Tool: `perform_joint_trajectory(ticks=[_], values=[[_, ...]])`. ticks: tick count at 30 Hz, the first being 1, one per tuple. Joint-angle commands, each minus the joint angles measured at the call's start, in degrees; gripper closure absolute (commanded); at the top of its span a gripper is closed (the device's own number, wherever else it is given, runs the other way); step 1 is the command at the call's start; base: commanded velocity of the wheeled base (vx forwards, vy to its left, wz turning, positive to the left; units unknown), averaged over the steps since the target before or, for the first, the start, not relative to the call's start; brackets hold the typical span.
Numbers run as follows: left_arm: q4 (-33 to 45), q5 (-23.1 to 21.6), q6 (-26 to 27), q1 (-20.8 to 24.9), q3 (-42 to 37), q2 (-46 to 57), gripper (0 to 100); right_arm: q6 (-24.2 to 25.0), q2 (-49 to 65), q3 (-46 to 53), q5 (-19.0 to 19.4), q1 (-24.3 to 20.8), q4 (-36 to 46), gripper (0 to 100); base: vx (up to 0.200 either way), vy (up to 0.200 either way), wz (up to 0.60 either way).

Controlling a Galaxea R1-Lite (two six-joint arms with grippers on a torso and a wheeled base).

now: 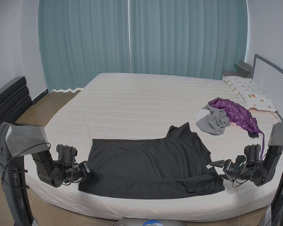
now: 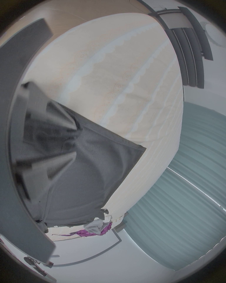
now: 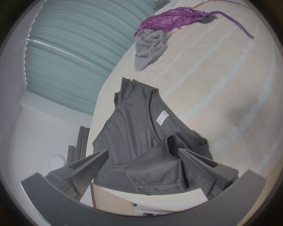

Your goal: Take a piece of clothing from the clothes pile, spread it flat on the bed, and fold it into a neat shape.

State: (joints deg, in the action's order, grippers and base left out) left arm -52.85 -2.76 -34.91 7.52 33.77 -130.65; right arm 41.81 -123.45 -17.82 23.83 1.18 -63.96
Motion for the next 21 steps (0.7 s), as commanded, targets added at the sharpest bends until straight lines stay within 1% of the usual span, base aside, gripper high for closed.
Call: perform_joint_trajectory(ticks=[1,5,7,10,15,16,21], values=[[-0.1,0.9,0.0,-0.1,-0.2,-0.8,100,-1.0,-0.6,0.4,-0.1,0.0,-0.1,0,0.0,0.0,0.0],[-0.2,2.0,0.0,-0.1,-0.9,-0.3,100,-1.2,-0.6,0.8,-0.3,0.0,-2.0,0,0.0,0.0,0.0],[-0.2,3.3,-0.1,-0.1,-1.3,0.7,100,-1.3,-0.6,1.3,-0.6,0.0,-4.0,0,0.0,0.0,0.0],[-0.1,4.0,-0.1,-0.1,-1.9,1.6,100,-1.6,-0.6,1.3,-0.8,0.0,-4.4,0,0.0,0.0,0.0],[-0.1,4.1,-0.3,-0.3,-3.6,5.5,100,-6.7,-1.7,0.4,-1.0,0.0,-4.4,0,0.0,0.0,0.0],[0.0,4.1,-0.3,-0.3,-3.7,5.7,100,-7.1,-1.8,0.3,-1.0,0.0,-4.4,0,0.0,0.0,0.0],[-0.1,4.1,-0.3,-0.2,-4.4,6.2,100,-12.1,-4.9,-2.7,-0.9,0.2,-4.0,0,0.0,0.0,0.0]])
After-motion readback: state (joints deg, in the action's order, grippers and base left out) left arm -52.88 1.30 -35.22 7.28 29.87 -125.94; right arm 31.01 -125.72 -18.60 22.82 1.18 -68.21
